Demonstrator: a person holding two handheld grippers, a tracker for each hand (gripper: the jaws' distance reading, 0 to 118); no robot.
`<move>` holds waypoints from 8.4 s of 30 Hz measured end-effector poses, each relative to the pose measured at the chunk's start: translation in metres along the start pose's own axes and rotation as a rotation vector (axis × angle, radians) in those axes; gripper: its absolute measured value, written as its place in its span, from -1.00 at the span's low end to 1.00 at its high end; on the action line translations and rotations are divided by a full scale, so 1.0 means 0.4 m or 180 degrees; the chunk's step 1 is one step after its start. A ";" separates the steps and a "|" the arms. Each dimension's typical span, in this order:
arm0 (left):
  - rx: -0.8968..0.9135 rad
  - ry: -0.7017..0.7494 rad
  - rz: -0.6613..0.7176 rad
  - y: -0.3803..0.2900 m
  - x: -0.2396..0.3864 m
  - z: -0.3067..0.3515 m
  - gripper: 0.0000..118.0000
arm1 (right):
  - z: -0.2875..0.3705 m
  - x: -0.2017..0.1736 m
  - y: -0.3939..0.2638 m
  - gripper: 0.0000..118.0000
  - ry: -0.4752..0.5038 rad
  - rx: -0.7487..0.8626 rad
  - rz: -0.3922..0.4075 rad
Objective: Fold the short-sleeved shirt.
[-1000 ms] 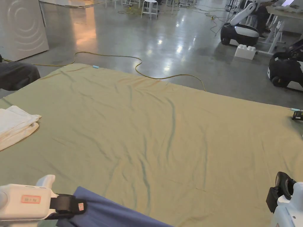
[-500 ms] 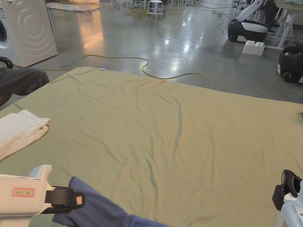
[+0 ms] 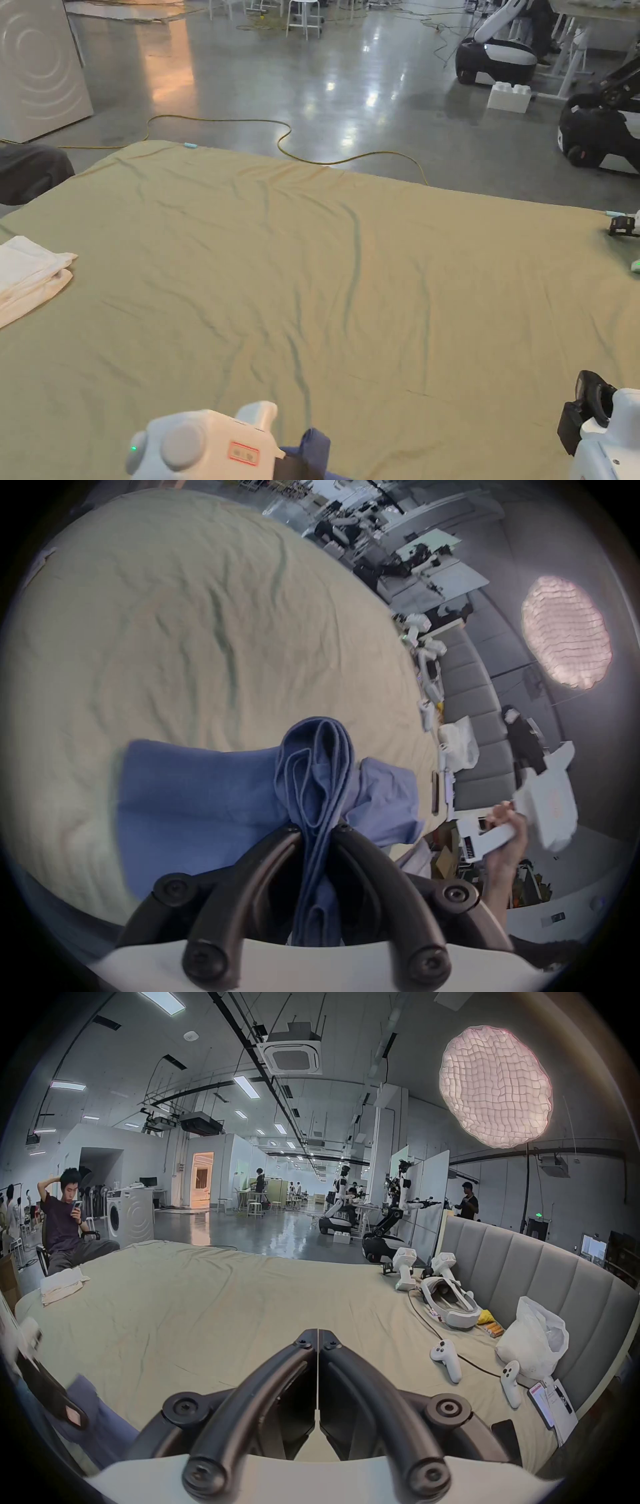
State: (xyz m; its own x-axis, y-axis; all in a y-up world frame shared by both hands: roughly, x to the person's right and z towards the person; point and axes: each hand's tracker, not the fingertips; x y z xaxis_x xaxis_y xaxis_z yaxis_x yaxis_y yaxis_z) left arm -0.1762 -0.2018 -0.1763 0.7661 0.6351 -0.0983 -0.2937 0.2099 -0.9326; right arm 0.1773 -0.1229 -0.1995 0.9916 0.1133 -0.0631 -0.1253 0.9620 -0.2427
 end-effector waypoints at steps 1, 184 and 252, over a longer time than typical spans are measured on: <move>-0.0062 0.0063 0.0038 -0.001 0.003 -0.031 -0.81 | 0.002 0.004 -0.003 -0.99 -0.0013 -0.0011 -0.0001; 0.0158 0.0032 -0.0654 -0.091 0.154 -0.176 -0.73 | 0.045 0.090 -0.063 -0.99 -0.0181 -0.0323 -0.0315; 0.0580 -0.0576 0.0115 -0.053 -0.273 0.075 0.09 | 0.089 -0.289 -0.433 -0.99 0.0557 -0.1122 0.0233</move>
State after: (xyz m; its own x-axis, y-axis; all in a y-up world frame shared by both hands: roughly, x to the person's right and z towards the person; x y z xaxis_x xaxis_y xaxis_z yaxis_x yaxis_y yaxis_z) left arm -0.2708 -0.2535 -0.1353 0.6433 0.7639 -0.0513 -0.4297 0.3047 -0.8500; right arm 0.0855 -0.2939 -0.1158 0.9628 0.1050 -0.2490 -0.2292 0.8052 -0.5469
